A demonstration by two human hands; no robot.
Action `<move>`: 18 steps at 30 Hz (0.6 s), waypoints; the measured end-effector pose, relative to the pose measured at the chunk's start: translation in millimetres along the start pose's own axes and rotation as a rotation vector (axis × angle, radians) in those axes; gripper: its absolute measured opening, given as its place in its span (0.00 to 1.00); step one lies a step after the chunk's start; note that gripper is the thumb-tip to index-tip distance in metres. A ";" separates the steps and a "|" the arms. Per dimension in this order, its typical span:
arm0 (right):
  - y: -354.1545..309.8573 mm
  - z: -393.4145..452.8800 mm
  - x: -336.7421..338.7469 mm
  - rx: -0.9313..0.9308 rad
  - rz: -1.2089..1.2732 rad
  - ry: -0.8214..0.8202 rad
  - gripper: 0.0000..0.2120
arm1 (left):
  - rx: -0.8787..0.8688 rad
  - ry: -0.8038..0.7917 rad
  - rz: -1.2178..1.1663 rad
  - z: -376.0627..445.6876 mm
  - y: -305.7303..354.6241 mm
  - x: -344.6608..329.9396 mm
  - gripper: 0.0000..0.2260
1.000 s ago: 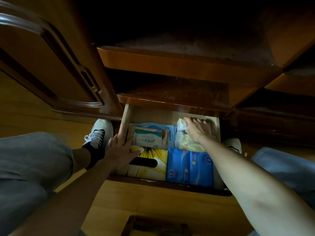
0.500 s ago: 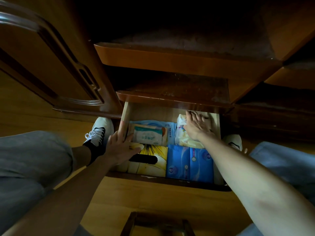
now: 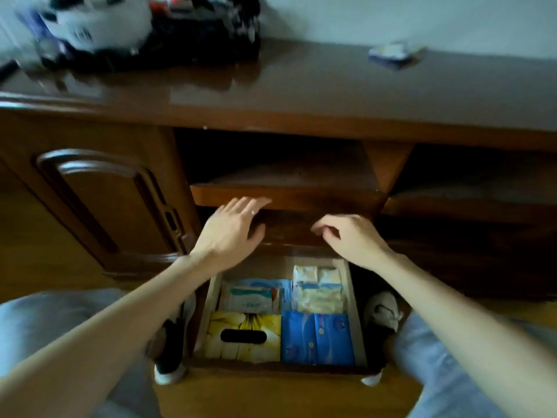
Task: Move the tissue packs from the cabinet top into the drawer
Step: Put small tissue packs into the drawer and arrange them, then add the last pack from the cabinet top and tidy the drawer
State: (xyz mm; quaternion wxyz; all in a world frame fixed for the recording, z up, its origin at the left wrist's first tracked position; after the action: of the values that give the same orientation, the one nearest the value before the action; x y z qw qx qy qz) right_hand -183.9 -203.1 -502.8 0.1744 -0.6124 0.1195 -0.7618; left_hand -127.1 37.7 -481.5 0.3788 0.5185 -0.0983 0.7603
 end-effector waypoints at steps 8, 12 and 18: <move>-13.7 88.6 181.0 0.111 -0.096 0.587 0.09 | -0.163 0.402 -0.022 175.8 46.5 117.4 0.11; 28.0 154.5 213.1 -0.100 -0.117 0.616 0.08 | -0.067 0.297 -0.011 264.7 48.0 92.4 0.10; 105.5 260.1 216.9 -0.321 -0.364 0.222 0.15 | 0.037 0.016 0.015 325.3 17.8 23.1 0.22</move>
State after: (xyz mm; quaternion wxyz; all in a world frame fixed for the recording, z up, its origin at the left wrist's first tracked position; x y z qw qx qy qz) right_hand 41.2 -380.4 -293.6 -0.0791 -0.5563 0.1449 -0.8144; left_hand 89.0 -140.1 -313.1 0.3641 0.5184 -0.0851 0.7690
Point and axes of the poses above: each hand's wrist, its own z-axis towards the middle knuckle, its own x-axis out of the back of the hand, y = z × x, the point moved 5 cm from there along z, towards the middle knuckle, and after that the axes turned 5 degrees about y, right-handed, at the moved point
